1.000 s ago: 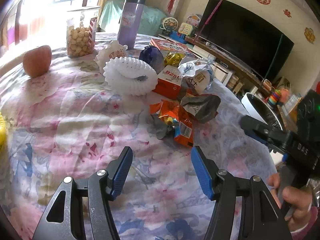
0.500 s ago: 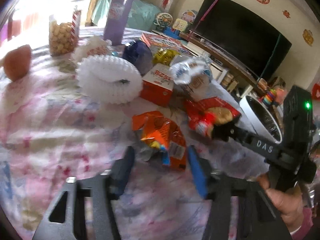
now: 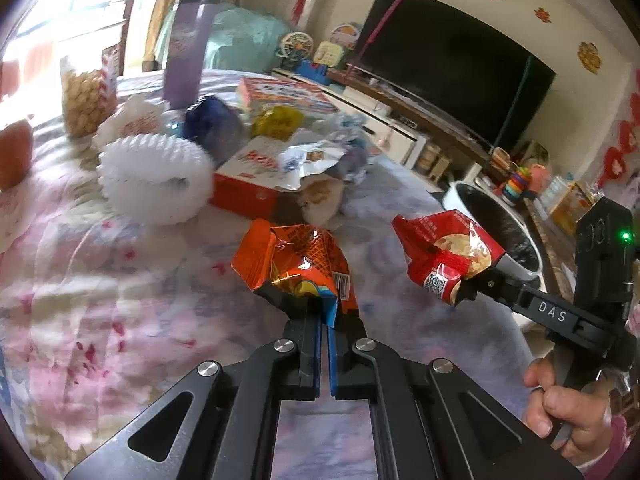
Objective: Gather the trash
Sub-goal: 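Grasp the orange chip bag with the left tool while the right tool grasps the red wrapper, then carry both wrappers over the trash bin and open both tools to drop them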
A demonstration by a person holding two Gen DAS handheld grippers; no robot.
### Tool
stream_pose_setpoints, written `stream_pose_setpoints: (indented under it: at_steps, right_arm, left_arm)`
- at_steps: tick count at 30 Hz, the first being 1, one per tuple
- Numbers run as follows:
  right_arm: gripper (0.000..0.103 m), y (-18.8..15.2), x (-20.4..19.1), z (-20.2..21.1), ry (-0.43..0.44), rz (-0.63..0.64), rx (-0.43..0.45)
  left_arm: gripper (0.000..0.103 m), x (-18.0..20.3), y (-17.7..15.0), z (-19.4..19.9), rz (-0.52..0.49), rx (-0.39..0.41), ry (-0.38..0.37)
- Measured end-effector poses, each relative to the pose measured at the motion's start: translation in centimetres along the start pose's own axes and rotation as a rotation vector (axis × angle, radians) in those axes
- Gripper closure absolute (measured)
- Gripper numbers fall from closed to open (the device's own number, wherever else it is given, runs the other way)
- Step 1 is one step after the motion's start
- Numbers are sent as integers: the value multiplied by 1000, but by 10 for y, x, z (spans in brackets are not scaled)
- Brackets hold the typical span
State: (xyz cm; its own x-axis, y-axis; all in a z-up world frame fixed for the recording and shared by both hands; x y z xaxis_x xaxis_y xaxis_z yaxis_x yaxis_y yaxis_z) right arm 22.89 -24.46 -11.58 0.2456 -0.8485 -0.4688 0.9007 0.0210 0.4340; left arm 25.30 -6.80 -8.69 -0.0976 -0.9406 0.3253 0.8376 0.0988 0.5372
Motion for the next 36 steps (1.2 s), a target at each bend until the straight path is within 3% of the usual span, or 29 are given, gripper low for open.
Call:
stream_pose_setpoints:
  at_steps: [20,36]
  right_arm:
    - [102,-7,66,74,-92,-105,111]
    - [102,-6,114,106,-145,-177,160]
  left_arm:
    - [103,58,24,-32,-140,-35,-102]
    - [103,100,39,-59,-228,-55,-147]
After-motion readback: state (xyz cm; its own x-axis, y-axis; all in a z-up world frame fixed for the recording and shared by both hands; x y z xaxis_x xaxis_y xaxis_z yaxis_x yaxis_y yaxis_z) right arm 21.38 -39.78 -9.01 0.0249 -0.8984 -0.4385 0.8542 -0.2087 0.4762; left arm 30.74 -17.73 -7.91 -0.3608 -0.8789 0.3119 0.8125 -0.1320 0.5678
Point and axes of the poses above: each gripper's, at about its wrist camera, not at the fingertips, and z roughly against the way its jaws point, x to its right, y to its top, the point moved 7 cm from there along -z, roughly the way its jaws point, and after that the axes turned 10 degrees about -x, right-handed, at the moved point
